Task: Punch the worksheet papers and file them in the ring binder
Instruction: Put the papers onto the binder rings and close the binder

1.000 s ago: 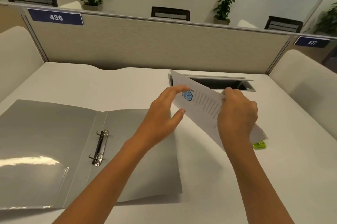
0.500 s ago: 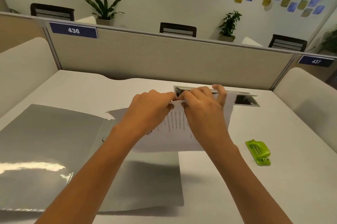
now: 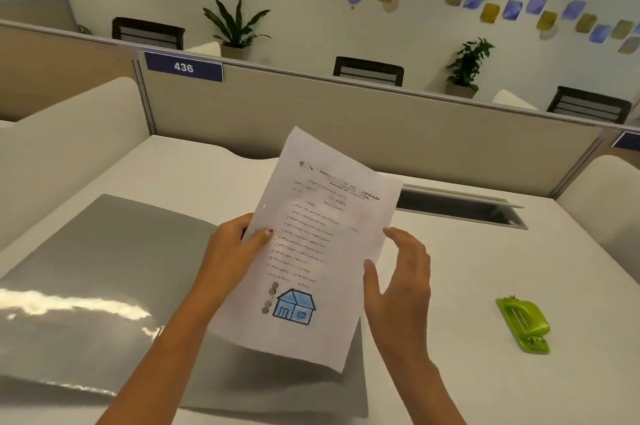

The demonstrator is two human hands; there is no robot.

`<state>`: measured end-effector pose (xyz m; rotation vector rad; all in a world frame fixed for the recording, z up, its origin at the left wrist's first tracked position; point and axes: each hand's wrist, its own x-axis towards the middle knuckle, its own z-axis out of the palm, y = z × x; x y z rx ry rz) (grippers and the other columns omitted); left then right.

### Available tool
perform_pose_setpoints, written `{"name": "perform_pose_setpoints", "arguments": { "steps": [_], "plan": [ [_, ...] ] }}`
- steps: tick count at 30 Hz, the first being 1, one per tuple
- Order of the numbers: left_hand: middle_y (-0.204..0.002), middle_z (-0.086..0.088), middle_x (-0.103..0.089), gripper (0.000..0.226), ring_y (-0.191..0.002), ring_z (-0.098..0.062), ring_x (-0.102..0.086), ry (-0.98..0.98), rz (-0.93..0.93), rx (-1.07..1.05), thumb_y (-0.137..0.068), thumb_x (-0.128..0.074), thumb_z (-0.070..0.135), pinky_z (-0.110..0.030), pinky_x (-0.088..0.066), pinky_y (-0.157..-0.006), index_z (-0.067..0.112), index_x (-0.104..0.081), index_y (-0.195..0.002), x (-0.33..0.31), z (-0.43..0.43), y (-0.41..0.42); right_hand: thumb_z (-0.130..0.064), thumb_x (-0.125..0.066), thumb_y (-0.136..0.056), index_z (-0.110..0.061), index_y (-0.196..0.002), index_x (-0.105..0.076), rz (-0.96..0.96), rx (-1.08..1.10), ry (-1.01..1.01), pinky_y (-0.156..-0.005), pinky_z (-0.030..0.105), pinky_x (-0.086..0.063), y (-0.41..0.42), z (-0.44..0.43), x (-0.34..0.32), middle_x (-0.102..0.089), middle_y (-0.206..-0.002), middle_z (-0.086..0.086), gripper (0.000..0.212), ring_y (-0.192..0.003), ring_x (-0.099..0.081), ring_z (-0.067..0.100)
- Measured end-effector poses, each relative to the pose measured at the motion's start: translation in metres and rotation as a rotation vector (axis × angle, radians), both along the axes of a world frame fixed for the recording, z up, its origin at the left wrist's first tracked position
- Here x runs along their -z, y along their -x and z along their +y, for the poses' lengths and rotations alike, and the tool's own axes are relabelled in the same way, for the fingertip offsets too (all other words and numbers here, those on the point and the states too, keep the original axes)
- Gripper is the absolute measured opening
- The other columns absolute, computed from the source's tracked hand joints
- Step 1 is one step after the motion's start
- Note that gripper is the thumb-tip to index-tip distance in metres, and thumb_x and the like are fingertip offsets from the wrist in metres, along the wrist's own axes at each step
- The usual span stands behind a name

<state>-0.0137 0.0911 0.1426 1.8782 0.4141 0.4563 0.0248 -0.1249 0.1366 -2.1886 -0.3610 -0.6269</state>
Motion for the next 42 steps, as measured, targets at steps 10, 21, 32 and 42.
{"name": "perform_pose_setpoints", "arguments": {
  "steps": [10, 21, 32, 42],
  "plan": [
    [-0.092, 0.003, -0.076, 0.013, -0.082, -0.018, -0.073, 0.336, -0.035, -0.065, -0.092, -0.060, 0.025, -0.031, -0.057, -0.067, 0.018, -0.069, -0.098, 0.020, 0.011, 0.010, -0.042, -0.063, -0.086, -0.034, -0.123, -0.039, 0.654, -0.107, -0.290, -0.063, 0.016, -0.055, 0.003, 0.010, 0.030, -0.055, -0.122, -0.012, 0.045, -0.090, -0.062, 0.004],
    [-0.090, 0.004, -0.076, 0.012, -0.077, -0.019, -0.073, 0.379, -0.029, -0.089, -0.091, -0.060, 0.025, -0.026, -0.057, -0.058, 0.020, -0.067, -0.101, 0.030, 0.021, 0.013, -0.032, -0.059, -0.092, -0.029, -0.122, -0.054, 0.722, -0.224, -0.300, -0.077, 0.039, -0.061, 0.003, 0.025, 0.038, -0.067, -0.112, -0.008, 0.030, -0.090, -0.069, 0.016],
    [-0.100, -0.001, -0.073, 0.018, -0.086, -0.019, -0.073, 0.566, -0.061, -0.262, -0.098, -0.050, 0.018, -0.025, -0.058, -0.064, 0.016, -0.063, -0.108, 0.052, 0.064, 0.017, -0.030, -0.061, -0.092, -0.028, -0.117, -0.056, 0.864, -0.191, -0.363, -0.068, 0.035, -0.060, -0.005, 0.030, 0.049, -0.069, -0.107, -0.006, 0.026, -0.084, -0.070, 0.019],
    [-0.104, -0.008, -0.069, 0.015, -0.094, -0.018, -0.066, 0.382, 0.278, -0.310, -0.095, -0.049, 0.014, -0.037, -0.053, -0.090, 0.012, -0.059, -0.106, 0.099, 0.067, -0.005, -0.026, -0.064, -0.090, -0.021, -0.115, -0.055, 1.106, -0.095, -0.251, -0.067, 0.036, -0.054, -0.009, 0.021, 0.061, -0.068, -0.105, 0.004, 0.027, -0.083, -0.068, 0.026]
  ]
}}
